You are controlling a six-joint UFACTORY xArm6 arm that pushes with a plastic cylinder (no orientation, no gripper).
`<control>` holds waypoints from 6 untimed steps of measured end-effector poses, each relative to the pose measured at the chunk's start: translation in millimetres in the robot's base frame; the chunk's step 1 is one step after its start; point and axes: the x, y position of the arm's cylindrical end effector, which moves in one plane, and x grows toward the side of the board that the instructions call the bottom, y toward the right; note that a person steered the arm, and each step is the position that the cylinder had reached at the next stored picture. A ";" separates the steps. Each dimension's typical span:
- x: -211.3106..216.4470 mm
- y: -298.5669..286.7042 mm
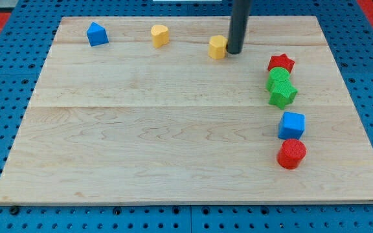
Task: Push the yellow hexagon towards the top
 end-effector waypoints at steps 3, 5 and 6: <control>9.3 -57.7; -10.2 -45.9; -9.6 -41.7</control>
